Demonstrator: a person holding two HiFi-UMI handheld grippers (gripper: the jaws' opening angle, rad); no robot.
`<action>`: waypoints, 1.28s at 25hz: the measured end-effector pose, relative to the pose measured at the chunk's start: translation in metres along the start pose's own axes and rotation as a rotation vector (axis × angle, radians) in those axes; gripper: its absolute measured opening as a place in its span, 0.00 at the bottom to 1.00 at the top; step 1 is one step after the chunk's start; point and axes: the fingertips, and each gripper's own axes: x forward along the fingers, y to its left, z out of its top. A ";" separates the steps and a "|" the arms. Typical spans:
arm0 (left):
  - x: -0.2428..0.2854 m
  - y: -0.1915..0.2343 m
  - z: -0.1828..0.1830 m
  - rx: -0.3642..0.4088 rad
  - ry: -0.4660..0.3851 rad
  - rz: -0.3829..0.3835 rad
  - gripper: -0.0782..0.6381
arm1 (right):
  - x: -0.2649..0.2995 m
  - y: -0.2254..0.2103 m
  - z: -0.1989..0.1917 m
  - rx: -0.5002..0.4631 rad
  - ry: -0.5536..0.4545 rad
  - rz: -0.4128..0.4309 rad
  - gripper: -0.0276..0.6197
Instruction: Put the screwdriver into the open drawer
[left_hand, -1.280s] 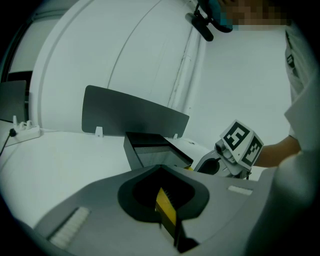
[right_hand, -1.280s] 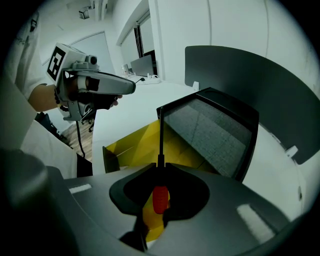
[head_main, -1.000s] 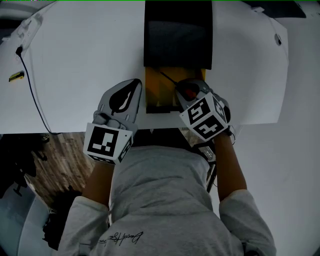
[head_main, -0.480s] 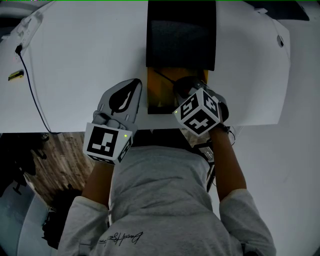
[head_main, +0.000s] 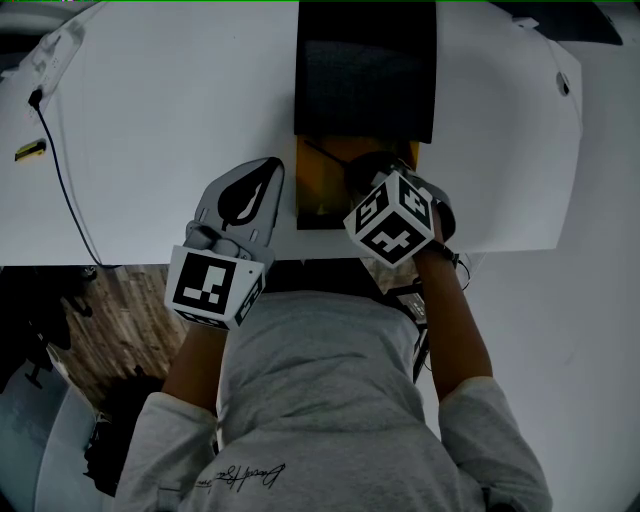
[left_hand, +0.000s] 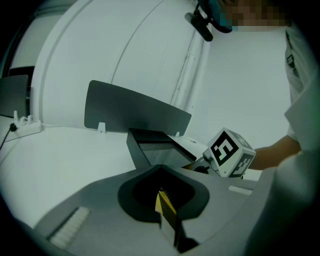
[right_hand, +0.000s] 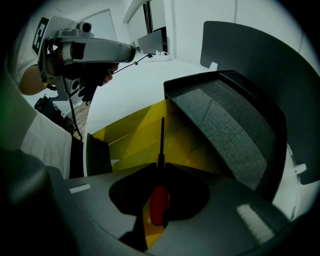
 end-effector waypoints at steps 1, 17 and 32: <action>0.000 0.000 0.000 0.000 -0.001 -0.001 0.11 | 0.000 0.000 0.000 -0.002 0.002 0.001 0.16; 0.001 -0.001 -0.003 0.001 0.003 -0.002 0.11 | 0.004 0.001 -0.002 0.000 0.028 0.014 0.16; -0.001 -0.002 0.000 -0.004 -0.004 -0.004 0.11 | 0.004 0.002 -0.002 0.021 0.004 0.001 0.18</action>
